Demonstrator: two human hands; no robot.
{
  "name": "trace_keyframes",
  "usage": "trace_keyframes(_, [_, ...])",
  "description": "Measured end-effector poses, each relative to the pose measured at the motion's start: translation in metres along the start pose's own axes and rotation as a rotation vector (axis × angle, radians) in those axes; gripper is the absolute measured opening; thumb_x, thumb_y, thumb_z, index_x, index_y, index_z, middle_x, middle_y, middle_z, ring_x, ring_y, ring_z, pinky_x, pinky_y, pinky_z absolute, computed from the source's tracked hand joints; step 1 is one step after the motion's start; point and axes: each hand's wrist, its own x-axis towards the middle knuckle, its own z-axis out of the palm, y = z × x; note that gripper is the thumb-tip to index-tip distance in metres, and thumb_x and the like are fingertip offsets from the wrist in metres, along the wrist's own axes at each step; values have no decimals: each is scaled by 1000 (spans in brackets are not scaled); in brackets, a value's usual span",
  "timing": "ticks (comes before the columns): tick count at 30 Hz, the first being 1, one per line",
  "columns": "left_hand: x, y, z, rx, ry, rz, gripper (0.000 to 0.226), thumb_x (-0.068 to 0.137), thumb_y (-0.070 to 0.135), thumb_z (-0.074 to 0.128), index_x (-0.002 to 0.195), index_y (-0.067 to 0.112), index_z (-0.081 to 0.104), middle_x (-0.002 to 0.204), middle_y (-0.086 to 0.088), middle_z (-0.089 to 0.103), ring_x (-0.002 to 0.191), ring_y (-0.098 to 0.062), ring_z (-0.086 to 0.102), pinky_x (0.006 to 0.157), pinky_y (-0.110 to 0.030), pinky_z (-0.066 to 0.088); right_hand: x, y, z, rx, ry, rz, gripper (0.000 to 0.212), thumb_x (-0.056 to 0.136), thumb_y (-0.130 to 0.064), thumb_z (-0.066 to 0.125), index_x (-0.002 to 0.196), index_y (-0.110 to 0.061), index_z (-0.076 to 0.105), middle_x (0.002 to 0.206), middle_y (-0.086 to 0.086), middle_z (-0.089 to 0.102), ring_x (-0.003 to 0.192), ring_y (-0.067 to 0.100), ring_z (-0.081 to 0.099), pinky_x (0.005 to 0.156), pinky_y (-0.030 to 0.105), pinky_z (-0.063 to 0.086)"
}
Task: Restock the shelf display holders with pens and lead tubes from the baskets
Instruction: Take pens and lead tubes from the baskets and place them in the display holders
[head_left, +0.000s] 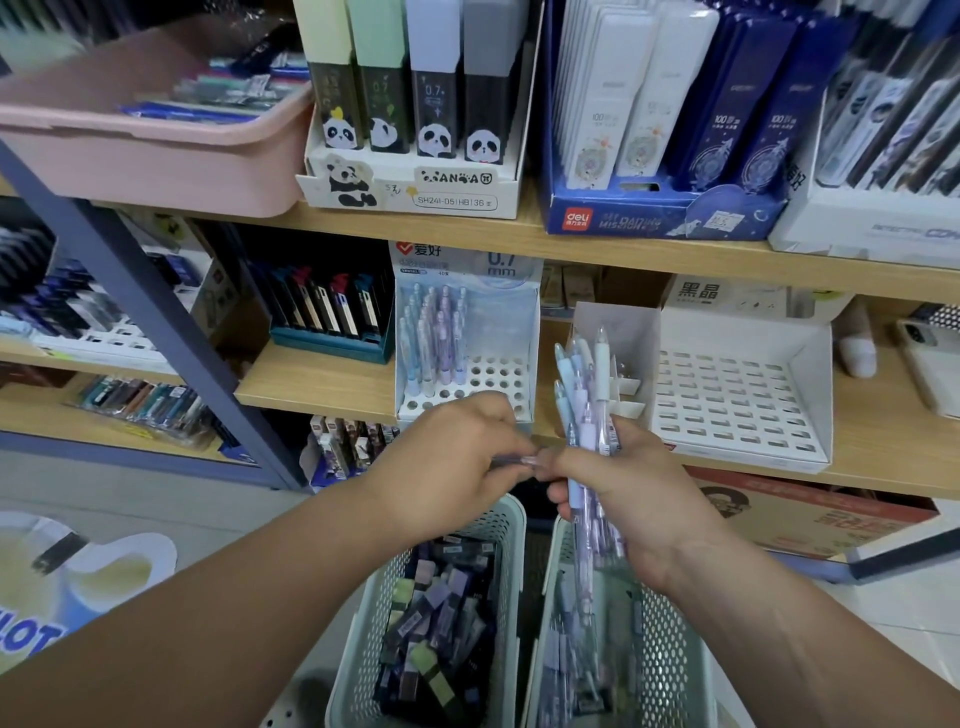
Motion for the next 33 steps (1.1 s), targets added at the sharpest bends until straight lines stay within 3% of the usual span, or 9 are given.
trace_keyframes(5, [2,-9,-2,125,20,-70,10,92,21,70,95,15,77,82,4,63,70,-10,58,68,-35,55,3,-1,-4,14,29,12,24,77,-2,78,97,-6,66,73,12,71,58,18,63,51,26,51])
trace_keyframes(8, [5,-19,-12,92,256,-239,4,88,13,71,89,17,70,72,12,62,61,-4,60,62,-27,54,5,-1,-7,20,50,25,20,79,-1,78,93,-8,66,72,10,71,57,16,63,51,25,51])
trace_keyframes(11, [7,-31,-25,-16,517,-435,18,87,11,69,88,26,59,65,9,65,58,-5,64,56,-24,51,6,-2,-10,7,60,29,19,79,-1,77,92,-8,65,71,9,71,57,16,62,51,25,51])
trace_keyframes(14, [10,-39,-32,-106,682,-525,18,85,12,70,88,26,59,70,10,68,61,-5,65,56,-11,47,6,-2,-12,-3,59,32,22,78,-1,77,95,-8,65,70,8,71,56,16,63,51,24,52])
trace_keyframes(16, [12,-41,-31,-92,699,-547,17,85,12,71,87,23,59,66,7,67,62,-5,65,58,-6,43,6,-2,-12,-1,64,29,23,77,-1,78,96,-8,66,70,7,71,56,15,63,50,24,52])
trace_keyframes(23, [18,-48,-20,-3,625,-542,18,87,12,70,85,22,55,64,10,61,70,-1,61,55,-7,42,9,0,-14,-16,74,35,28,76,-3,79,101,-8,65,72,7,72,57,16,64,51,25,52])
trace_keyframes(30, [19,-49,-18,148,574,-513,34,87,18,71,94,33,41,64,17,56,58,1,54,50,-19,37,9,0,-16,13,57,43,27,77,-3,78,100,-8,66,75,8,72,59,16,64,54,27,54])
trace_keyframes(33, [19,-50,-17,220,550,-452,19,89,17,72,98,20,56,74,7,64,62,-19,60,57,-33,50,9,-2,-16,27,36,34,24,77,-2,78,97,-10,67,75,8,73,59,16,63,54,27,53])
